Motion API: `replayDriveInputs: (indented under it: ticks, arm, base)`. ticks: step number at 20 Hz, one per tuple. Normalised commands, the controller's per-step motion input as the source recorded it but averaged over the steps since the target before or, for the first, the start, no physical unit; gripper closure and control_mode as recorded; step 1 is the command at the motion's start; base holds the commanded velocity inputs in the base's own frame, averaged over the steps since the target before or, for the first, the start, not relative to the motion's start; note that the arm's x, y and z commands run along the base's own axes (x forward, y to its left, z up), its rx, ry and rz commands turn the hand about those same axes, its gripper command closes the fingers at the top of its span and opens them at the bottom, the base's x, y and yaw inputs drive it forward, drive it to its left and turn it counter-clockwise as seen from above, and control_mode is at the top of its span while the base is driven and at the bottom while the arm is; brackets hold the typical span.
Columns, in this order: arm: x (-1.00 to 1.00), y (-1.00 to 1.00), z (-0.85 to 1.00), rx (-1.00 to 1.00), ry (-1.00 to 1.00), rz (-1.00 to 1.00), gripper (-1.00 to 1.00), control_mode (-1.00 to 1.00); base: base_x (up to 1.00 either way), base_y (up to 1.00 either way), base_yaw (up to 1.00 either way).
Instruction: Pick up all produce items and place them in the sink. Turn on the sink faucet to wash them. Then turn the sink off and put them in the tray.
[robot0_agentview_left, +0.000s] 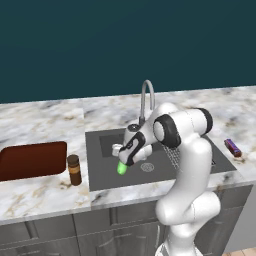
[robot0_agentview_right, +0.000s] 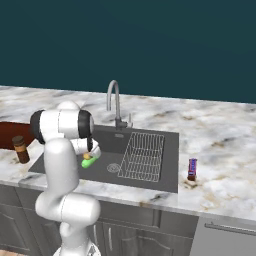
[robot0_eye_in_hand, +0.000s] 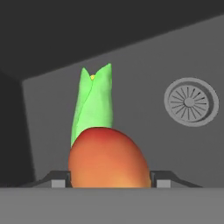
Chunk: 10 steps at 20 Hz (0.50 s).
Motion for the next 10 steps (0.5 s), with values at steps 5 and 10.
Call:
replayDriveInputs:
  ticks: [5,10]
  arm:
    - [0.29,0.08,-0.25,-0.01,0.00,-0.05,1.00,-1.00]
    - [0.29,0.09,-0.26,-0.01,0.00,-0.05,1.00,-1.00]
  base:
    - [0.00,0.00,0.00]
    - [0.00,0.00,0.00]
